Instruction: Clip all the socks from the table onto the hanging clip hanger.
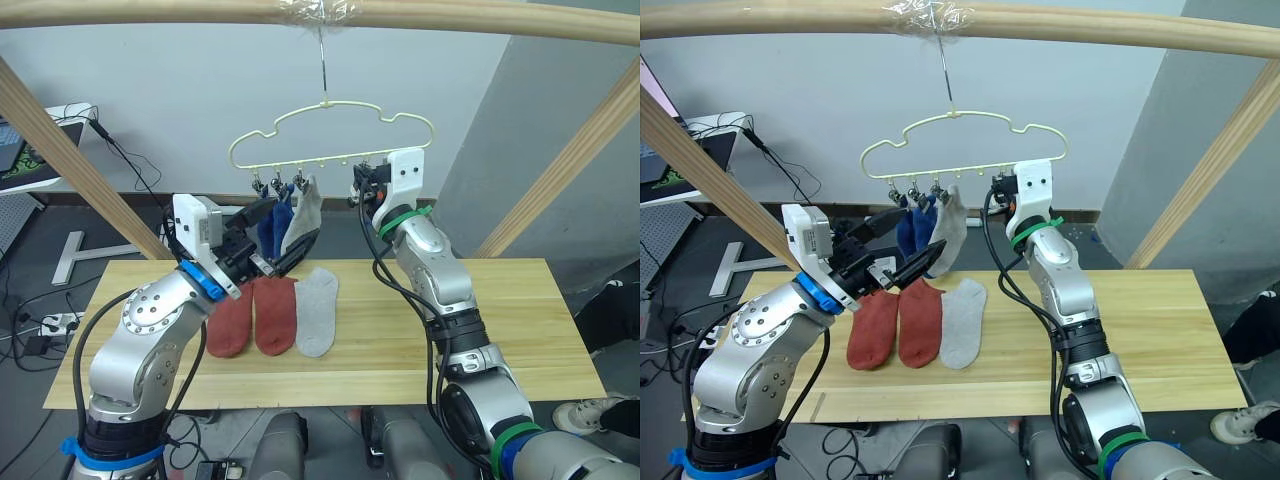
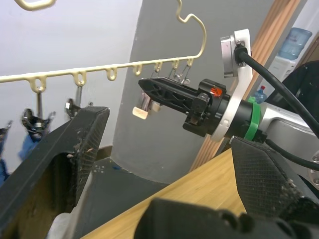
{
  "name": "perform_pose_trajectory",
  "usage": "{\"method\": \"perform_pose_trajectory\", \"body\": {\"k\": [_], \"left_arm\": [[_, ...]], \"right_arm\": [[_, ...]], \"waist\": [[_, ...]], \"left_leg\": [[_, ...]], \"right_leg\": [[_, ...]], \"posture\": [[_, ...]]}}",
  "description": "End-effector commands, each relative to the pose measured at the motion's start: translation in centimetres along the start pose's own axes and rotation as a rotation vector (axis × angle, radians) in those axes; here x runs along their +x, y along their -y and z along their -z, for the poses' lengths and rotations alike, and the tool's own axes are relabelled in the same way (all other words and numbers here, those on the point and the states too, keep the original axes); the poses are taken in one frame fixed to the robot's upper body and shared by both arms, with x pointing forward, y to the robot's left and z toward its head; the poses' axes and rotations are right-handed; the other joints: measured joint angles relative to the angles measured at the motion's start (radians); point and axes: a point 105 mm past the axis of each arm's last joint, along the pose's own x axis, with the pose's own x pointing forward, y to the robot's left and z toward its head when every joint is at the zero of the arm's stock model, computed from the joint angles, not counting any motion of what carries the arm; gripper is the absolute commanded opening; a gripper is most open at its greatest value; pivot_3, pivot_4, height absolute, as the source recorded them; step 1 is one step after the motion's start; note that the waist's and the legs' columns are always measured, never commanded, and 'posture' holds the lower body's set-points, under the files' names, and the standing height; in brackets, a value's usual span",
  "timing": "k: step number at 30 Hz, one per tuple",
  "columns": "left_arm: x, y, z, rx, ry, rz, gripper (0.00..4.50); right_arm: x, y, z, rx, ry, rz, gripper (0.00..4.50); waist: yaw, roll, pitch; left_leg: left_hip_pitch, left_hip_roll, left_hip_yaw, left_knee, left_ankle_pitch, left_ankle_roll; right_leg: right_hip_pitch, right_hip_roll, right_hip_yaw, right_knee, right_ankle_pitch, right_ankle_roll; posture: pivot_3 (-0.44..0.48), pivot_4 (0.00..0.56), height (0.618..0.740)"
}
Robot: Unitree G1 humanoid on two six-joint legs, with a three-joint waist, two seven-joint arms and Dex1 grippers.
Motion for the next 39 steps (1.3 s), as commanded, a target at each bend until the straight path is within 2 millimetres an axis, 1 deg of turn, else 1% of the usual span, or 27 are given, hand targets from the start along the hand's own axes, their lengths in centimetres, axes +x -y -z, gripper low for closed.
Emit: {"method": "perform_pose_trajectory", "body": {"k": [1,4,5,8,9,10,11,12,13,15,16,18,21,23,24,27,28,30,33,34,36,39], "left_arm": [[-0.1,1.0,-1.1,0.039,0.043,0.024,4.5],[-0.6,1.0,2.2,0.041,-0.092,0.001,4.5],[-0.8,1.0,2.8,0.04,-0.113,-0.004,4.5],[-1.4,1.0,5.9,0.021,-0.215,-0.042,4.5],[-1.5,1.1,6.5,0.019,-0.233,-0.047,4.5],[-1.7,1.3,7.7,0.004,-0.268,-0.05,4.5],[-1.5,1.8,9.8,-0.016,-0.32,-0.056,4.5],[-1.3,2.3,11.4,-0.027,-0.357,-0.057,4.5],[-1.0,2.6,13.4,-0.025,-0.403,-0.062,4.5],[-0.3,2.9,15.7,0.001,-0.457,-0.056,4.5],[0.0,3.0,16.4,0.016,-0.475,-0.05,4.5],[1.3,3.0,17.5,0.011,-0.483,-0.058,4.5],[2.4,3.2,18.9,0.0,-0.51,-0.053,4.5],[2.5,3.2,19.9,0.002,-0.537,-0.054,4.5],[2.8,2.8,20.3,0.012,-0.546,-0.068,4.5],[3.3,2.4,21.7,0.029,-0.587,-0.076,4.5],[3.2,2.1,22.2,0.045,-0.612,-0.083,4.5],[3.2,1.6,22.7,0.065,-0.636,-0.096,4.5],[3.2,1.4,23.1,0.073,-0.647,-0.093,4.5],[3.1,1.8,23.3,0.049,-0.654,-0.073,4.31],[3.0,2.4,23.5,0.017,-0.661,-0.048,3.87],[3.1,2.8,23.4,-0.004,-0.647,-0.032,2.92]], "right_arm": [[0.2,-0.2,-1.7,-0.007,0.058,-0.012,0.01],[0.1,0.1,-1.6,-0.016,0.051,-0.006,0.01],[0.0,0.2,-1.6,-0.018,0.05,-0.004,0.01],[-0.1,0.3,-1.5,-0.016,0.039,-0.008,0.01],[-0.1,0.4,-1.5,-0.016,0.038,-0.008,0.01],[-0.1,0.4,-1.4,-0.015,0.035,-0.006,0.01],[-0.2,0.4,-1.4,-0.014,0.033,-0.006,0.01],[-0.3,0.4,-1.4,-0.013,0.031,-0.006,0.01],[-0.3,0.4,-1.3,-0.012,0.028,-0.005,0.01],[-0.4,0.2,-1.3,-0.012,0.023,-0.007,0.01],[-0.5,0.1,-1.2,-0.012,0.02,-0.008,0.01],[-0.6,0.0,-1.1,-0.01,0.015,-0.009,0.01],[-0.6,0.0,-1.1,-0.008,0.012,-0.008,0.01],[-0.7,0.0,-1.2,-0.01,0.012,-0.008,0.01],[-0.7,0.1,-1.3,-0.013,0.012,-0.004,0.01],[-0.9,0.6,-1.5,-0.021,0.011,0.008,0.01],[-1.0,0.7,-1.5,-0.025,0.009,0.013,0.01],[-1.1,0.9,-1.5,-0.03,0.006,0.018,0.01],[-1.2,1.1,-1.5,-0.031,0.004,0.025,0.01],[-1.3,1.1,-1.5,-0.031,0.003,0.026,0.0],[-1.3,1.0,-1.4,-0.03,0.001,0.027,0.0],[-1.3,1.0,-1.4,-0.029,0.0,0.027,0.0]], "waist": [[0.0,0.0,0.0],[-0.001,0.0,0.0],[-0.001,0.0,0.0],[0.0,0.0,0.0],[0.0,0.0,0.0],[0.0,0.0,0.0],[0.0,0.0,0.0],[0.0,0.0,0.0],[0.0,0.0,0.0],[0.001,0.0,0.0],[0.001,0.0,0.0],[0.001,0.0,0.0],[0.0,0.0,0.0],[-0.003,0.0,0.0],[-0.005,0.0,0.0],[-0.005,0.0,0.0],[-0.006,0.0,0.0],[-0.006,0.0,0.0],[-0.007,0.0,0.0],[-0.007,0.0,0.0],[-0.007,0.0,0.0],[-0.007,0.0,0.0]], "left_leg": [[0.0,0.0,0.0,0.0,0.0,0.0],[0.0,0.0,0.0,0.0,0.0,0.0],[0.0,0.0,0.0,0.0,0.0,0.0],[0.0,0.0,0.0,0.0,0.0,0.0],[0.0,0.0,0.0,0.0,0.0,0.0],[0.0,0.0,0.0,0.0,0.0,0.0],[0.0,0.0,0.0,0.0,0.0,0.0],[0.0,0.0,0.0,0.0,0.0,0.0],[0.001,0.0,0.0,0.0,0.0,0.0],[0.0,-0.001,0.001,0.0,0.0,0.0],[0.0,-0.001,0.001,0.0,0.0,0.0],[-0.001,-0.001,0.001,0.0,0.0,0.0],[-0.001,0.0,0.001,0.0,0.0,0.0],[-0.001,0.0,0.001,0.0,0.0,0.0],[-0.001,0.0,0.001,0.0,0.0,0.0],[-0.001,0.0,0.001,0.0,0.0,0.0],[-0.001,-0.001,0.001,0.0,0.0,0.0],[-0.001,-0.001,0.001,0.0,0.0,0.0],[0.0,-0.001,0.002,0.001,0.0,0.0],[0.0,-0.001,0.002,0.001,0.0,0.0],[0.0,-0.001,0.002,0.001,0.0,0.0],[0.0,-0.001,0.002,0.001,0.0,0.0]], "right_leg": [[0.0,0.0,0.0,0.0,0.0,0.0],[0.0,0.0,0.0,0.0,0.0,0.0],[0.0,0.0,0.001,0.0,0.0,0.0],[-0.001,0.0,0.0,0.0,0.0,0.0],[-0.001,0.0,0.0,0.0,0.0,0.0],[-0.001,0.0,0.0,0.0,0.0,0.0],[-0.001,0.0,0.0,0.0,0.0,0.0],[0.0,0.0,0.0,0.0,0.0,0.0],[0.0,0.0,0.001,0.001,0.0,0.0],[0.0,-0.001,0.001,0.0,0.0,0.0],[0.0,-0.001,0.001,0.0,0.0,0.0],[-0.001,0.0,-0.001,0.0,0.0,0.0],[-0.001,0.0,-0.002,0.001,0.0,0.0],[-0.001,0.0,-0.001,0.001,0.0,0.0],[-0.001,0.0,-0.001,0.001,0.0,0.0],[-0.001,0.0,-0.001,0.001,0.0,0.0],[-0.001,0.0,-0.001,0.001,0.0,0.0],[-0.001,0.0,-0.002,0.001,0.0,0.0],[0.0,0.0,-0.001,0.001,0.0,0.001],[0.0,0.0,-0.001,0.001,0.0,0.001],[0.0,-0.001,-0.001,0.001,0.0,0.001],[0.0,0.0,-0.002,0.001,0.0,0.001]], "posture": [[0.108,0.223,0.74],[0.108,0.223,0.74],[0.108,0.223,0.74],[0.095,0.228,0.74],[0.095,0.228,0.74],[0.095,0.228,0.74],[0.086,0.232,0.74],[0.086,0.232,0.74],[0.078,0.234,0.74],[0.078,0.234,0.74],[0.078,0.234,0.74],[0.064,0.239,0.74],[0.053,0.241,0.74],[0.053,0.241,0.74],[0.023,0.244,0.74],[0.023,0.244,0.74],[0.001,0.246,0.74],[0.001,0.246,0.74],[0.001,0.246,0.74],[-0.014,0.248,0.74],[-0.014,0.248,0.74],[-0.014,0.248,0.74]]}}
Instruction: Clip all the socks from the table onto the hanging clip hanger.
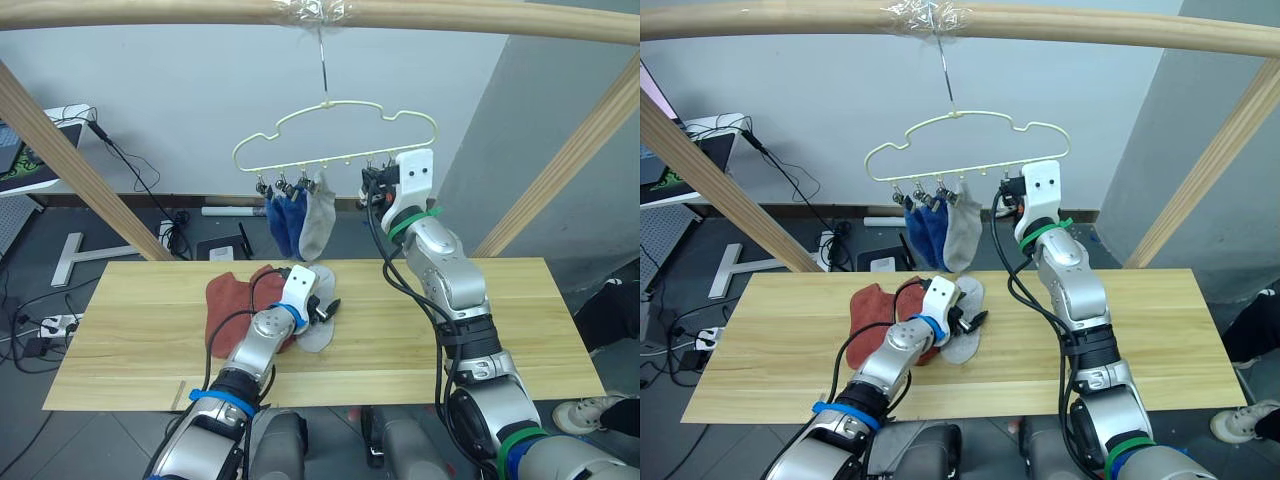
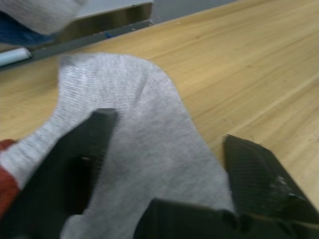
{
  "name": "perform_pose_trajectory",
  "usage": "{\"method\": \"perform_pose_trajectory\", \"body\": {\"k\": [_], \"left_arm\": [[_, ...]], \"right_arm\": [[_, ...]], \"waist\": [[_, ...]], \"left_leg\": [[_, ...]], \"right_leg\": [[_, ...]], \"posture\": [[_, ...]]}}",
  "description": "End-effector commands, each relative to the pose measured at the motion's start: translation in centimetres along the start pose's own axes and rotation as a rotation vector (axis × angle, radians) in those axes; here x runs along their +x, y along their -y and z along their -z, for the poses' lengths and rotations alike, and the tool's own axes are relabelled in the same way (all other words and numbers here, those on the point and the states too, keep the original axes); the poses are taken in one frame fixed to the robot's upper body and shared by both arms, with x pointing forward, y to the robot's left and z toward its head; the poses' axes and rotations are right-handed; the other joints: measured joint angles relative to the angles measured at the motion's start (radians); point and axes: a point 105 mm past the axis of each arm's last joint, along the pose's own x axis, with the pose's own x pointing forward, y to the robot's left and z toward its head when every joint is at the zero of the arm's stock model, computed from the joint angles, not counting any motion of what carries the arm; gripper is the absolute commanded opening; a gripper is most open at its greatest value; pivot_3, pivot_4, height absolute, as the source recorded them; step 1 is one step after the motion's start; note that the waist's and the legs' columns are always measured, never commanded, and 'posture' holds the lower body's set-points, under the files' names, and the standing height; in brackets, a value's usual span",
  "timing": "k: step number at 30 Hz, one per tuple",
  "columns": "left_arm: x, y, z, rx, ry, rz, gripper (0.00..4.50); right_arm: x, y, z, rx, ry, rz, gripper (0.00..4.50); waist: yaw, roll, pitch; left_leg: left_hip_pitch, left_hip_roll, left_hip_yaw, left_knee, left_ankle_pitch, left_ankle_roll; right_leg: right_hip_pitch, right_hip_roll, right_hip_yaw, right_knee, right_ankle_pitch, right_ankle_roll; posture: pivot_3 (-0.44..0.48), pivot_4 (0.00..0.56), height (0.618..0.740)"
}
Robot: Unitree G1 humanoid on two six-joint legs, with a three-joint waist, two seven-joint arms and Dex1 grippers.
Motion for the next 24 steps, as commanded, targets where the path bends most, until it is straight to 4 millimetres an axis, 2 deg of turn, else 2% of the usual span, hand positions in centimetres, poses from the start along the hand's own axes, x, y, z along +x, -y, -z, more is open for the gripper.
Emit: {"method": "perform_pose_trajectory", "body": {"k": [1,9,12,16,20,24], "left_arm": [[-0.3,0.9,1.3,-0.04,-0.028,0.035,2.6],[-1.1,2.4,0.9,-0.088,0.01,0.092,0.07],[-1.5,3.1,0.1,-0.1,0.045,0.108,0.01],[-1.9,3.8,-2.4,-0.159,0.17,0.146,0.01],[-4.0,3.1,-9.0,-0.23,0.472,0.131,0.01],[-5.3,2.4,-11.7,-0.235,0.593,0.079,0.01]], "right_arm": [[-0.2,0.0,-1.3,-0.002,0.045,0.005,0.0],[-0.3,0.3,-1.3,-0.001,0.042,0.005,0.0],[-0.3,0.5,-1.3,-0.003,0.039,0.0,0.0],[-0.4,0.8,-1.3,0.011,0.023,-0.008,0.0],[-1.1,1.5,-0.4,0.173,-0.1,-0.034,0.0],[-1.7,2.3,-0.4,0.293,-0.154,-0.009,0.0]], "waist": [[-0.001,0.0,0.0],[-0.001,0.0,0.0],[-0.001,0.0,0.0],[-0.001,0.0,0.0],[0.003,0.0,0.0],[0.002,0.0,0.0]], "left_leg": [[0.0,0.0,0.0,0.0,0.0,0.0],[0.0,0.0,0.0,0.0,0.0,0.0],[0.0,0.0,0.0,0.0,0.0,0.0],[0.0,0.0,0.0,0.0,0.0,0.0],[-0.001,0.0,-0.001,0.001,0.0,0.0],[-0.001,0.0,-0.001,0.001,0.0,0.0]], "right_leg": [[0.0,0.0,0.0,0.0,0.0,0.0],[0.0,0.0,0.0,0.0,0.0,0.0],[0.0,0.0,0.0,0.0,0.0,0.0],[0.0,0.0,0.0,0.0,0.0,0.0],[0.0,0.0,0.0,0.0,0.0,0.0],[0.001,0.0,0.0,0.0,0.0,0.0]], "posture": [[-0.014,0.248,0.74],[-0.006,0.246,0.74],[-0.003,0.245,0.74],[-0.003,0.245,0.74],[-0.003,0.241,0.74],[-0.002,0.237,0.74]]}}
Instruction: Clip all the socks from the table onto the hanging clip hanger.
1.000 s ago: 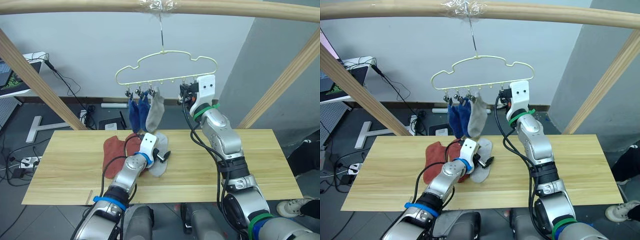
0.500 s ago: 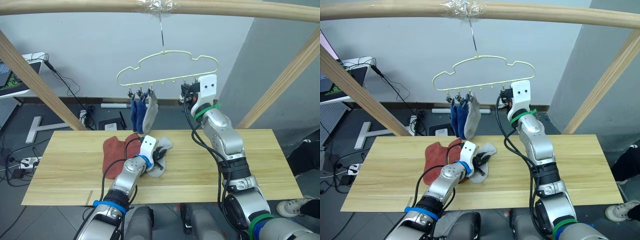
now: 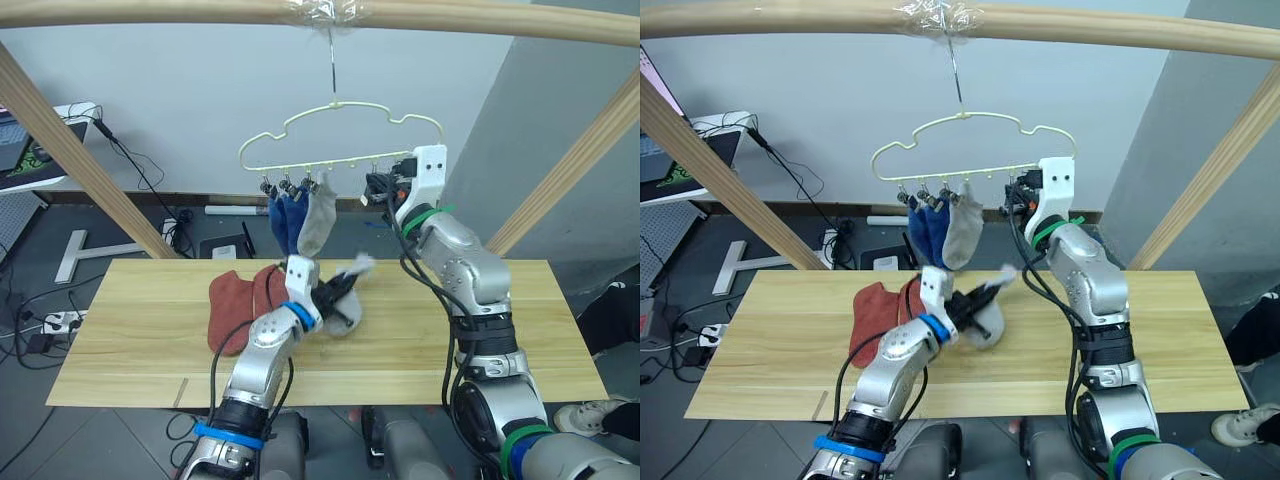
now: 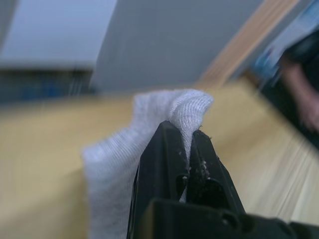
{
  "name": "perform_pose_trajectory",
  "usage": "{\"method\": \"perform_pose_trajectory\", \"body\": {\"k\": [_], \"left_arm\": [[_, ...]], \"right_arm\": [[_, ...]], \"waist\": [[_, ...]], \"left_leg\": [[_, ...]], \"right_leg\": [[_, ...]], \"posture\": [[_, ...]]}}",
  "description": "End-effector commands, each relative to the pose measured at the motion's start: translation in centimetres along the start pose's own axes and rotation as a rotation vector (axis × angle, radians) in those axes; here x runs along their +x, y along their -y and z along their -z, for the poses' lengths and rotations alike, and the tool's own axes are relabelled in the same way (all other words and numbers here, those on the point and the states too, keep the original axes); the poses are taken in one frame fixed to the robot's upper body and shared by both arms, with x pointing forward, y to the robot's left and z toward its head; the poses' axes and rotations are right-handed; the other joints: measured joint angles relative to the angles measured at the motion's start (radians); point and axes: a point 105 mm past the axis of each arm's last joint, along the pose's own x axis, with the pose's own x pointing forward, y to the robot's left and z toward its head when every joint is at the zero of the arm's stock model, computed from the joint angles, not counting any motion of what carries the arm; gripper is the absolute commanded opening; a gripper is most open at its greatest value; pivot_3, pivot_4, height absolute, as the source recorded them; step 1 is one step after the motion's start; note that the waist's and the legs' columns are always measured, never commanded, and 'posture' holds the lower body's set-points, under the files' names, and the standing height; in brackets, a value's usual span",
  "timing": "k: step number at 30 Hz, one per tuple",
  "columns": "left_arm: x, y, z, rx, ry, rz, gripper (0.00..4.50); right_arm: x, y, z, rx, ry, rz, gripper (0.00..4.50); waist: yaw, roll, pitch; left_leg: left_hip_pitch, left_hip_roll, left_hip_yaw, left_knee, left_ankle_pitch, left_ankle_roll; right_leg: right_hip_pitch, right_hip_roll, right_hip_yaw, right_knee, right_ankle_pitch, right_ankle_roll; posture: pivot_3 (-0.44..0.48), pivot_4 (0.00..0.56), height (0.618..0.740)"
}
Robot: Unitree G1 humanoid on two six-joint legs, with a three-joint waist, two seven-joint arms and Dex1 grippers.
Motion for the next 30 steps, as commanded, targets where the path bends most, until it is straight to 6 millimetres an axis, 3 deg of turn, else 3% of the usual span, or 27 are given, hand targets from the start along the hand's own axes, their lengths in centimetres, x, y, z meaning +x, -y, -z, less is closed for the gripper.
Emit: {"method": "perform_pose_trajectory", "body": {"k": [1,9,30], "left_arm": [[-0.2,0.2,-2.9,0.01,0.121,-0.019,0.01],[0.0,0.4,-4.9,0.045,0.189,-0.037,0.01],[0.9,0.5,-6.7,0.127,0.263,-0.037,0.01]], "right_arm": [[-0.8,1.1,-0.5,0.101,-0.03,0.038,0.0],[-1.5,1.4,-1.2,0.282,-0.083,0.057,0.0],[-2.3,-0.1,-0.5,0.355,-0.152,0.021,0.0]], "waist": [[-0.002,0.0,0.0],[0.0,0.0,0.0],[-0.001,0.0,0.0]], "left_leg": [[0.001,0.0,0.0,0.0,0.0,0.0],[0.0,-0.001,0.0,0.0,0.0,0.0],[-0.002,-0.001,0.0,0.0,0.0,0.0]], "right_leg": [[0.0,0.0,0.0,0.0,0.0,0.0],[0.0,0.0,0.0,-0.001,0.0,0.0],[0.0,0.001,-0.001,-0.003,0.0,0.0]], "posture": [[-0.002,0.236,0.74],[-0.004,0.233,0.74],[-0.011,0.218,0.74]]}}
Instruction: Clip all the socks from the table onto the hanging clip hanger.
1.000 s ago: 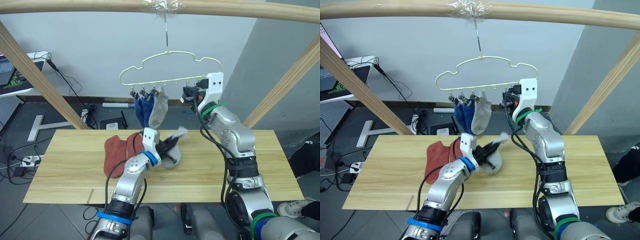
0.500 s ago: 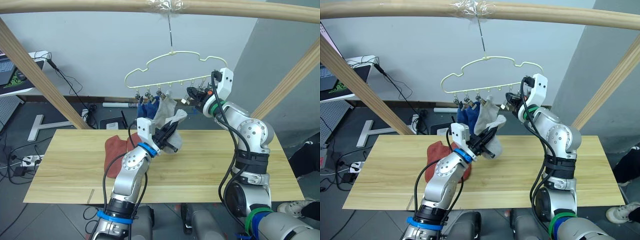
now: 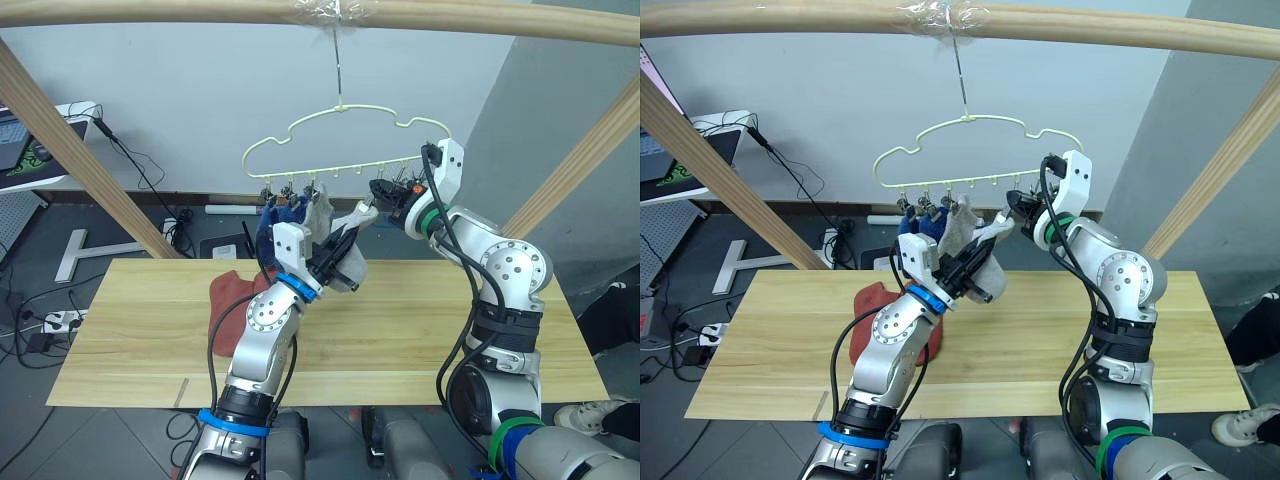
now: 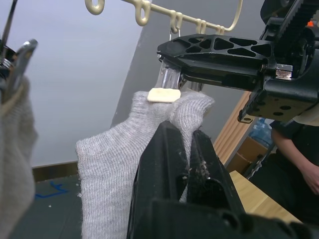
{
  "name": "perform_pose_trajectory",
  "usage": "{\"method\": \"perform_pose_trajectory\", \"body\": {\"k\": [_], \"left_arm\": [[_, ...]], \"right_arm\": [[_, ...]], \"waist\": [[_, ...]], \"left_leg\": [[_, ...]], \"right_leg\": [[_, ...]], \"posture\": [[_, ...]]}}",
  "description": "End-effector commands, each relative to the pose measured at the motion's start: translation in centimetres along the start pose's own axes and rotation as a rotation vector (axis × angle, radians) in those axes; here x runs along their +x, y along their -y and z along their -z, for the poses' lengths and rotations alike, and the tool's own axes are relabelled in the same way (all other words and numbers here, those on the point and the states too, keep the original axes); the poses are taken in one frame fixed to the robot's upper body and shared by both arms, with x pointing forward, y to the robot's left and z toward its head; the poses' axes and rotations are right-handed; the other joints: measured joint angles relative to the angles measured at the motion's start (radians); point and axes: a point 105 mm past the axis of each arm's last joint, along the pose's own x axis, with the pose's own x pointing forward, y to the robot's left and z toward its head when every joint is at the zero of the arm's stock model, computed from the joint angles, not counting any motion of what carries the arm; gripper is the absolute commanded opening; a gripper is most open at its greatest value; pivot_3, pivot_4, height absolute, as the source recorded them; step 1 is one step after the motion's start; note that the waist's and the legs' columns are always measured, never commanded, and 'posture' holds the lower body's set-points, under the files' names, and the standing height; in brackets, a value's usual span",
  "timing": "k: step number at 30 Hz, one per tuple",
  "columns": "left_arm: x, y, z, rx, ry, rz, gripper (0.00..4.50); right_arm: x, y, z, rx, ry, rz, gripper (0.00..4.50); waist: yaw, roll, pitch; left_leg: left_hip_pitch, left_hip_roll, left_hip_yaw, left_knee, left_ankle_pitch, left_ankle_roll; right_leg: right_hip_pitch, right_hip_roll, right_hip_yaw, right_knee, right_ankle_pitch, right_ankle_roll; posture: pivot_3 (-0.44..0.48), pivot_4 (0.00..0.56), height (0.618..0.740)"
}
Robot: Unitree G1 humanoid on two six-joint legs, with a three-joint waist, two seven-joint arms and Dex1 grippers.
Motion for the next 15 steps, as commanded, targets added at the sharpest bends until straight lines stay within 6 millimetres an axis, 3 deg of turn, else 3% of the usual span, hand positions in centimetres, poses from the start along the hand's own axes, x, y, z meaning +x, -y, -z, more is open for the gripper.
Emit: {"method": "perform_pose_trajectory", "body": {"k": [1,2,5,8,15], "left_arm": [[0.5,0.5,-1.2,0.022,0.05,0.019,0.01],[0.6,0.6,-1.3,0.021,0.053,0.02,0.01],[0.8,0.7,-1.5,0.019,0.061,0.022,0.0],[0.8,0.7,-1.5,0.02,0.064,0.02,0.0],[0.9,0.6,-1.3,0.04,0.044,0.017,0.0]], "right_arm": [[-0.3,0.4,0.3,0.031,-0.008,0.019,0.0],[-0.4,0.2,0.4,0.037,-0.01,0.009,0.0],[-0.5,-0.2,0.5,0.051,-0.016,-0.024,0.87],[-0.6,-0.2,0.3,0.055,-0.011,-0.028,2.1],[-0.9,-0.7,-0.8,0.025,0.031,-0.063,4.47]], "waist": [[0.0,0.0,0.0],[0.0,0.0,0.0],[0.0,0.0,0.0],[-0.001,0.0,0.0],[-0.003,0.0,0.0]], "left_leg": [[0.0,0.0,0.0,0.0,0.0,0.0],[0.0,0.0,0.0,0.0,0.0,0.0],[0.0,0.0,0.0,0.0,0.0,0.0],[-0.002,0.0,0.0,0.0,0.0,0.0],[-0.004,0.001,0.0,0.0,0.0,0.0]], "right_leg": [[0.0,0.0,0.0,0.0,0.0,0.0],[0.0,0.0,0.0,0.0,0.0,0.0],[0.0,0.0,0.0,0.0,0.0,0.0],[-0.002,0.0,0.0,0.0,0.0,0.0],[-0.004,0.0,0.0,0.0,0.0,0.0]], "posture": [[-0.011,0.218,0.74],[-0.011,0.218,0.74],[-0.011,0.218,0.74],[-0.011,0.218,0.74],[-0.013,0.221,0.74]]}}
